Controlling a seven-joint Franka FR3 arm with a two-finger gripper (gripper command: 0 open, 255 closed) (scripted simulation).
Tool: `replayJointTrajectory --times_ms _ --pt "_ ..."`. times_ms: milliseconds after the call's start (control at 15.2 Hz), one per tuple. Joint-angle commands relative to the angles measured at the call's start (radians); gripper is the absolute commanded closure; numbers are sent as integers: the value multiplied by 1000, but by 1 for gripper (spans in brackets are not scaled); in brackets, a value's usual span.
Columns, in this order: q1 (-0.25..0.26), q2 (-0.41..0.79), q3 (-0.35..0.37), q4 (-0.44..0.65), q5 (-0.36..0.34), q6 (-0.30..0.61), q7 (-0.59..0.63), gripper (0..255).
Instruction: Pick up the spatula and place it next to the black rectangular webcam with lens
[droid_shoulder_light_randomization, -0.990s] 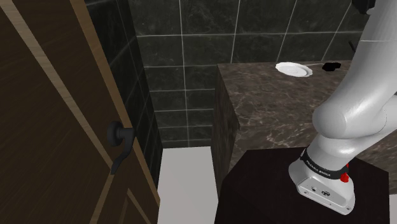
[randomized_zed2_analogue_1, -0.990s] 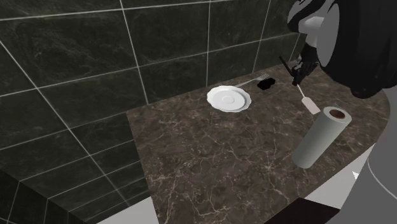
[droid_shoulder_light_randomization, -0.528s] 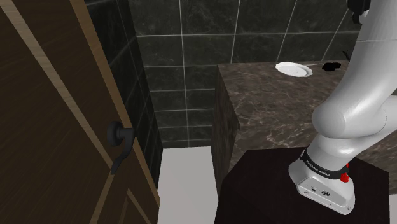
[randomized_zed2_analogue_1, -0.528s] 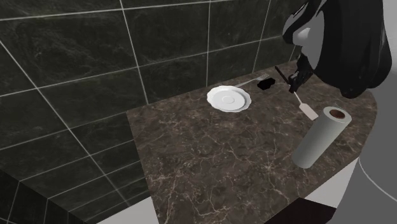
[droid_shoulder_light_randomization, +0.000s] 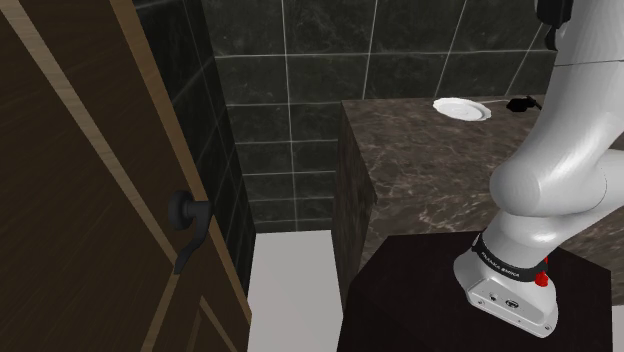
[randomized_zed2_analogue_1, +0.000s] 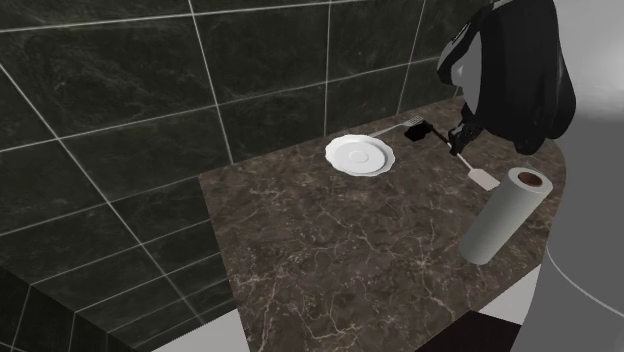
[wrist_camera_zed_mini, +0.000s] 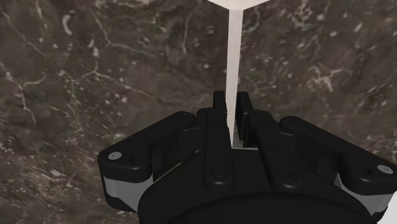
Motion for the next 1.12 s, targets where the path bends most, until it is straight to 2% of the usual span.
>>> replayJointTrajectory --times_ms 0,330,396,726,924,1056 --pt "0 3 2 -7 2 4 -2 255" --pt "0 3 1 -7 2 4 -2 255" --pt "1 0 0 -8 0 4 -1 0" --pt "0 3 1 -7 2 4 -2 0" --pt "34 -58 -39 33 -65 -70 41 0" --pt "41 -72 -48 45 -81 -90 51 0"
